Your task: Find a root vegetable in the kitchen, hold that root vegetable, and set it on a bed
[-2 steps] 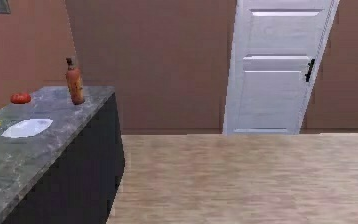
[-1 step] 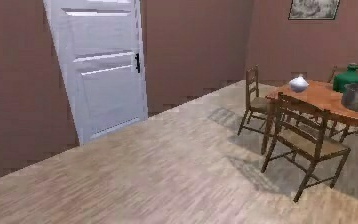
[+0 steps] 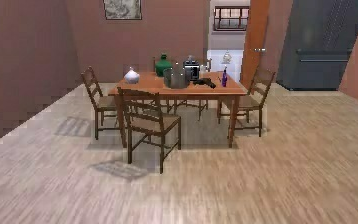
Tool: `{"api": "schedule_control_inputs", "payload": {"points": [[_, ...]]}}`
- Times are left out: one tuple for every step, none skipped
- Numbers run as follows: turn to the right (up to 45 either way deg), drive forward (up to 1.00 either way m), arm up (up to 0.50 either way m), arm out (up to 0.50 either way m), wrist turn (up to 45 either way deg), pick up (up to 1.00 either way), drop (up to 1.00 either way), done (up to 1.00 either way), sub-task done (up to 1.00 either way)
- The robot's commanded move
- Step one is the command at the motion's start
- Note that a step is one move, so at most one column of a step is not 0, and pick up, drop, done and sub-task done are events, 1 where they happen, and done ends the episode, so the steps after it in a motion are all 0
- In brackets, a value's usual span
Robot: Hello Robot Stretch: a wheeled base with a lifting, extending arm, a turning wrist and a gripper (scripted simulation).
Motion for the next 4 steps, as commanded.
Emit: {"api": "schedule_control_inputs", "payload": {"points": [[36.0,0.0,0.0,0.0,0.0,0.0,0.0,0.0,0.0],[0.0,0.0,0.5,0.0,0.0,0.0,0.0,0.0,0.0],[0.0,0.0,0.38,0.0,0.0,0.0,0.0,0.0,0.0],[0.0,0.0,0.0,0.44,0.0,0.0,0.0,0.0,0.0]]}}
